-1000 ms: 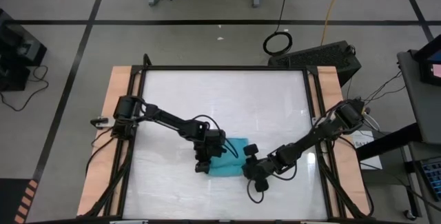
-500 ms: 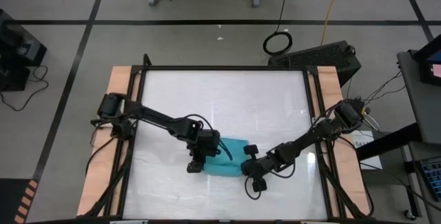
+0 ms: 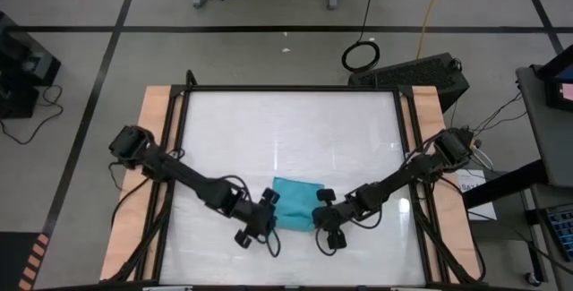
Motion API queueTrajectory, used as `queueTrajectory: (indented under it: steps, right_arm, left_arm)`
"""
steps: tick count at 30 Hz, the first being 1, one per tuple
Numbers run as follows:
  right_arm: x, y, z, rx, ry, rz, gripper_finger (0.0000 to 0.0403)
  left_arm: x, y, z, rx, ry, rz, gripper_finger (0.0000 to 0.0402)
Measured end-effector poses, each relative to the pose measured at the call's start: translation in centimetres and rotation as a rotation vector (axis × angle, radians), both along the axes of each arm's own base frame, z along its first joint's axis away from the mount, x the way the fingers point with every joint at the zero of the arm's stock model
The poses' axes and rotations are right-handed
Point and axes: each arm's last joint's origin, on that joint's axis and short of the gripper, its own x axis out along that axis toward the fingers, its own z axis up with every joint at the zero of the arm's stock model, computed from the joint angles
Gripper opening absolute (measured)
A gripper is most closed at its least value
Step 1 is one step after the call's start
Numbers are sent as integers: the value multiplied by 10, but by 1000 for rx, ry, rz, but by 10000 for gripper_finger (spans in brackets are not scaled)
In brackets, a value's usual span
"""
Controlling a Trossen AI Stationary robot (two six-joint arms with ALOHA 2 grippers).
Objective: Roll towel
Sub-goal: Roll the blue microfiber towel
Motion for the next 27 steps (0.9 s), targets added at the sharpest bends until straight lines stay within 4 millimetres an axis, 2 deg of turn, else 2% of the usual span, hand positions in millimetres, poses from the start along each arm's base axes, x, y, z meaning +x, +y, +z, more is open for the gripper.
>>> queueTrajectory:
  steps: [3, 16, 23, 27]
  right_arm:
    - [1, -1, 0, 14, 4, -5, 9]
    - [2, -2, 0, 46, 8, -22, 9]
    - [2, -2, 0, 58, 11, -30, 9]
    - [2, -1, 1, 64, 10, -33, 9]
  left_arm:
    - [-3, -2, -18, 21, 34, -22, 200]
    - [-7, 7, -59, 72, 93, 31, 200]
    - [-3, 17, -63, 52, 102, 106, 199]
    - [2, 29, -63, 30, 107, 171, 164]
